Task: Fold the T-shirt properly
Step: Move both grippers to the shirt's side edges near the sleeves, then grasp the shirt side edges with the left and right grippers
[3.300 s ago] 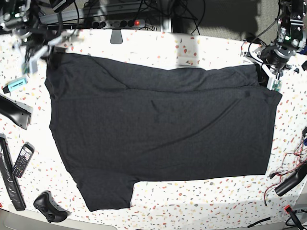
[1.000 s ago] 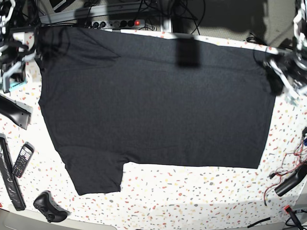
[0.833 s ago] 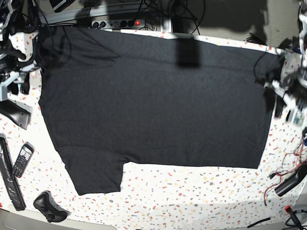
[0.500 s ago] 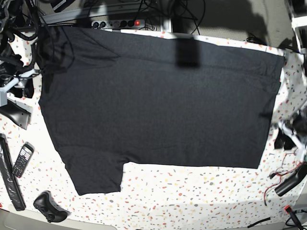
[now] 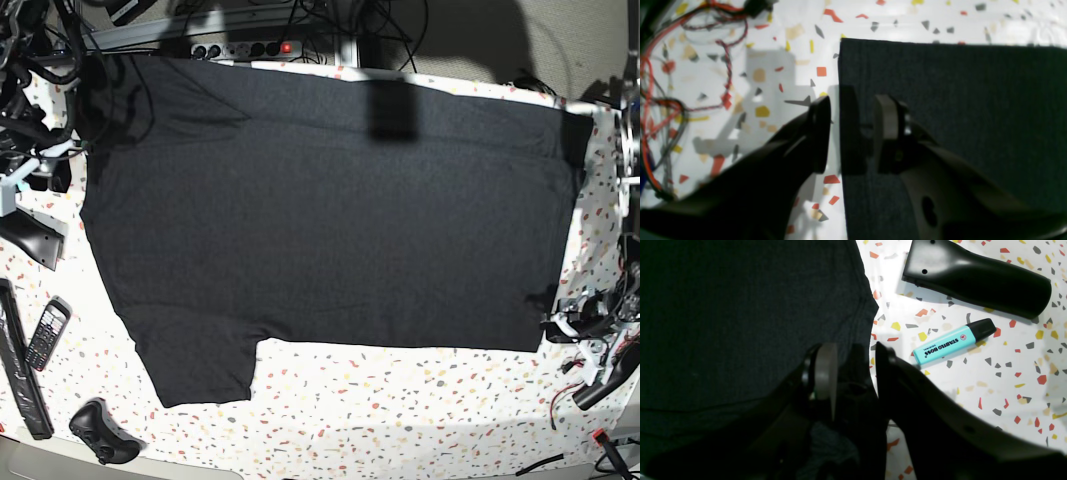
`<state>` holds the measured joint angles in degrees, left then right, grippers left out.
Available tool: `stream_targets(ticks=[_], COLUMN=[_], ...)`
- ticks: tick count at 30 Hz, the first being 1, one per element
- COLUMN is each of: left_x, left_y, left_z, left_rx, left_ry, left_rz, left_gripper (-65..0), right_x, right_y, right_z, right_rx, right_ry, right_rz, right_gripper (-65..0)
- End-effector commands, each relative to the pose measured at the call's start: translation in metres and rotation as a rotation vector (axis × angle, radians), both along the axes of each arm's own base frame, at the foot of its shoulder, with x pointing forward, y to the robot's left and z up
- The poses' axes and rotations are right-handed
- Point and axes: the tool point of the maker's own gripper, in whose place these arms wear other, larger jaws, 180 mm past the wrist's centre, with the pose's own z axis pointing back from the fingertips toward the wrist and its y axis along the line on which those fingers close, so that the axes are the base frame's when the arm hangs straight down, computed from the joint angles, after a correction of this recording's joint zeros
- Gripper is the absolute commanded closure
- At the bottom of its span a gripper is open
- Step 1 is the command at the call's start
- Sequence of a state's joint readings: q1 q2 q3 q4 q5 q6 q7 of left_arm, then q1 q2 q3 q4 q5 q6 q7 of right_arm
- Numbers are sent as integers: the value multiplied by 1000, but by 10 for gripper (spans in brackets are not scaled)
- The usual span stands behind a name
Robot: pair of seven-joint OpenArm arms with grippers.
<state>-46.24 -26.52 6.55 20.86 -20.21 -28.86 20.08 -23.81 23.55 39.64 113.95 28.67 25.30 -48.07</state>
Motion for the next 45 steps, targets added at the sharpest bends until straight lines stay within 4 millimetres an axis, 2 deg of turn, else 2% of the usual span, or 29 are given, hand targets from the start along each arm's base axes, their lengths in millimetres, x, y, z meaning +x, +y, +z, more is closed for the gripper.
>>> stream_targets(ticks=[1, 5, 7, 11, 17, 22, 25, 31, 35, 37, 41, 45], left_x=[20, 21, 20, 20, 22, 22, 17, -4, -7, -5, -6, -11], left_y=[-3, -19, -20, -11, 9, 7, 8, 7, -2, -8, -16, -19], left_z=[27, 15, 4, -9, -10, -11, -18, -45, -49, -47, -47, -52], left_rx=[-18, -19, 27, 106, 180, 174, 176, 159, 130, 95, 52, 46], left_ry=[-77, -48, -21, -17, -66, -72, -59, 16, 33, 25, 30, 70], left_rz=[1, -8, 16, 91, 172, 174, 173, 163, 118, 105, 90, 71], left_gripper=[-209, -203, -202, -202, -202, -202, -202, -202, -201, -173, -12, 0], right_x=[6, 2, 0, -5, -5, -5, -6, -6, -6, -6, -6, -4], right_y=[-1, -1, -2, -2, -2, -2, -3, -3, -3, -3, -3, -3], right_z=[13, 9, 5, 0, 0, 0, 0, -1, -1, -1, 0, 2], right_rx=[-20, -18, -17, -16, -16, -16, -18, -19, -19, -20, -20, -20], right_ry=[-40, -7, 17, 54, 55, 55, 60, 67, 66, 66, 61, 46], right_rz=[15, 11, 8, 4, 4, 4, 3, 2, 2, 2, 3, 5], right_gripper=[-195, -195, -195, -195, -195, -195, -195, -195, -195, -195, -195, -195])
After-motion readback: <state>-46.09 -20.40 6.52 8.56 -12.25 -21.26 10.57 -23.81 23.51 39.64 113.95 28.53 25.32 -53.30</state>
